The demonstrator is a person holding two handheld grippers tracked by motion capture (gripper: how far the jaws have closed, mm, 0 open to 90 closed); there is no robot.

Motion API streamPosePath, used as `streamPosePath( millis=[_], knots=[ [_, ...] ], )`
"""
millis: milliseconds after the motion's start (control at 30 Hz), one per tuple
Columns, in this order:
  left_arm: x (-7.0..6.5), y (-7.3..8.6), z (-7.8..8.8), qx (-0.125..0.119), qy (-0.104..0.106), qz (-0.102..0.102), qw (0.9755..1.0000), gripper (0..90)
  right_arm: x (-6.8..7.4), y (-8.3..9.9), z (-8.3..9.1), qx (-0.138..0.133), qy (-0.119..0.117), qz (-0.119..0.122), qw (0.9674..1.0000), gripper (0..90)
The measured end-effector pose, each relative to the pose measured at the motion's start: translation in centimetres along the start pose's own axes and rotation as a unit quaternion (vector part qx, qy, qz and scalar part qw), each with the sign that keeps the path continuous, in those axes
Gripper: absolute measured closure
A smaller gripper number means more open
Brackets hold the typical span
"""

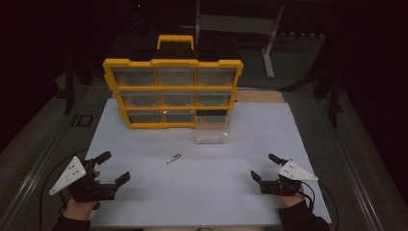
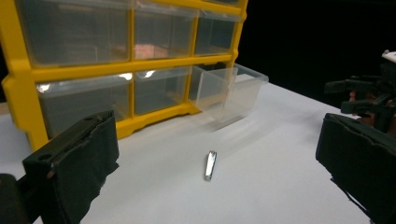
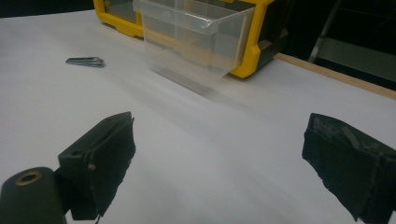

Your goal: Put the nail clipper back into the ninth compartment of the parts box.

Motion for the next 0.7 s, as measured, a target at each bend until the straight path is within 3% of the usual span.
streamPosePath(
  millis=[133,333,467,700],
  knots=[
    [-0.1,-1.2,-0.4,0.005,0.006,-0.009,0.9999,0.0,0.0,0.0,0.0,0.000,-0.001,-0.001,1.0000,9.3],
    [-0.9,-3.4,-1.8,0.014,0.032,-0.032,0.9989,0.0,0.0,0.0,0.1,-0.001,-0.001,-0.001,1.0000,9.3],
    [-1.5,-4.8,-2.9,0.019,0.058,-0.035,0.9975,0.0,0.0,0.0,0.1,0.000,-0.001,0.000,1.0000,9.3],
    [-1.9,-6.6,-4.5,0.015,0.081,-0.046,0.9956,0.0,0.0,0.0,0.0,0.000,-0.003,0.000,1.0000,9.3]
  ],
)
Point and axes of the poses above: each handheld gripper's, and its own axes: z roughly backward along the jaws, y roughly out of its underside, x roughly to its left, the point moved 8 cm from there along -z, roughly forward along the jaws, and after that the axes turned 6 degrees about z, right-handed, at the moved point
